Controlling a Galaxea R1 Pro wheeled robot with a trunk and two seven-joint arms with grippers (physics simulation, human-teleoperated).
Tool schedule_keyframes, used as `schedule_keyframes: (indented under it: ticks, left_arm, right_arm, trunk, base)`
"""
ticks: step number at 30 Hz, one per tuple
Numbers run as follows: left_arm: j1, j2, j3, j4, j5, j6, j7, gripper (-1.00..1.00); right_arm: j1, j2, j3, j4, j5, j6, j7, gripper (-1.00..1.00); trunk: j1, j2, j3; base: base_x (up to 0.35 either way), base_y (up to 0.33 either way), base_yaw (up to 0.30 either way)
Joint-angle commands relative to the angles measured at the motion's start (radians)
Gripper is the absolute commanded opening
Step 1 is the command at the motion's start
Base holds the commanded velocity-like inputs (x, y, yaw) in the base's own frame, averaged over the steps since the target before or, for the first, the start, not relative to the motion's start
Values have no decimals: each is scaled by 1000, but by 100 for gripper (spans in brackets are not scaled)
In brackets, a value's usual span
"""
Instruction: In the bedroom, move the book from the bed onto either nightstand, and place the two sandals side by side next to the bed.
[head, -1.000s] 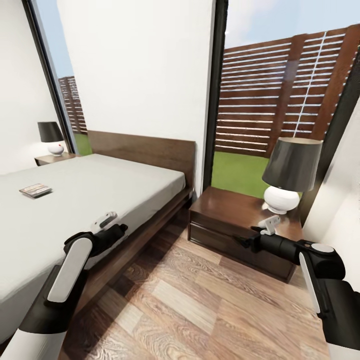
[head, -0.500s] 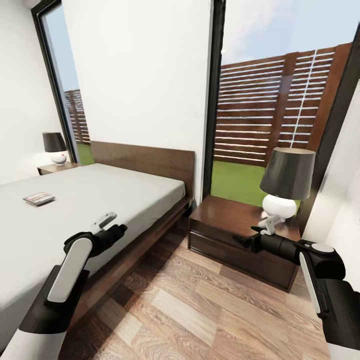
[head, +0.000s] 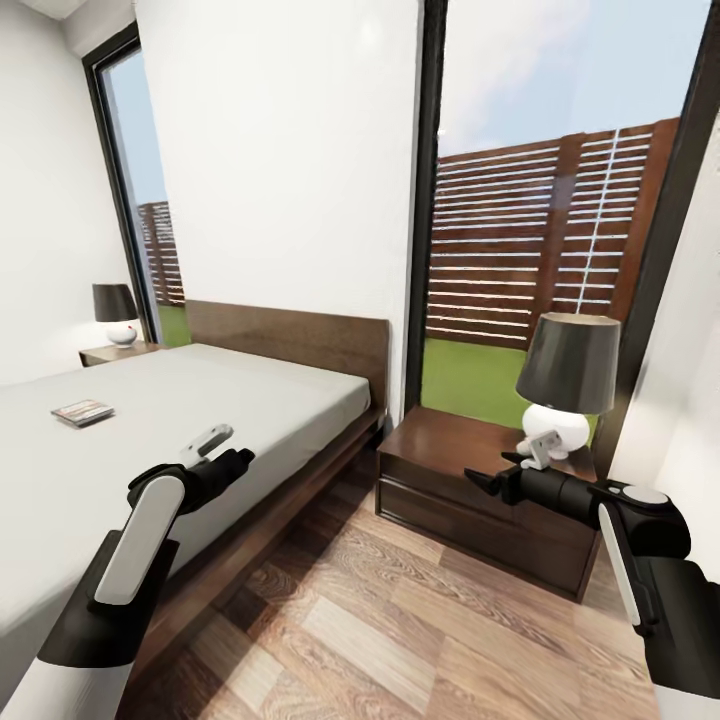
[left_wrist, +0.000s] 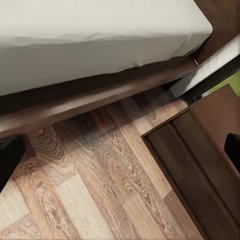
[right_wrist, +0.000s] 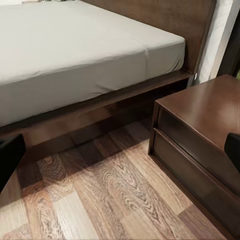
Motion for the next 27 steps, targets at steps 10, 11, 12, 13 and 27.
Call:
schedule_keyframes:
  ticks: [10, 11, 12, 13, 27]
  left_arm:
    - [-1, 1, -1, -1, 7, 2, 9, 100]
    - [-1, 1, -1, -1, 7, 2, 9, 100]
    - [-1, 1, -1, -1, 7, 2, 9, 100]
    - [-1, 1, -1, -1, 7, 2, 9, 100]
    - [-1, 1, -1, -1, 7, 2, 9, 100]
  right_arm:
    - [-5, 0, -1, -1, 11, 9, 9, 100]
    - [-6, 0, 0, -1, 11, 10, 9, 100]
    - [-6, 0, 0, -1, 11, 11, 9, 100]
    - [-6, 0, 0, -1, 11, 11, 9, 100]
    - [-13, -1, 2, 0, 15, 71, 7, 100]
  trunk:
    - [-38, 69, 16]
    - [-42, 76, 18]
    - [-46, 83, 19]
    - [-50, 90, 21]
    - [-104, 188, 43]
  base:
    - [0, 0, 0]
    - [0, 0, 0]
    - [0, 0, 0]
    - [0, 0, 0]
    - [0, 0, 0]
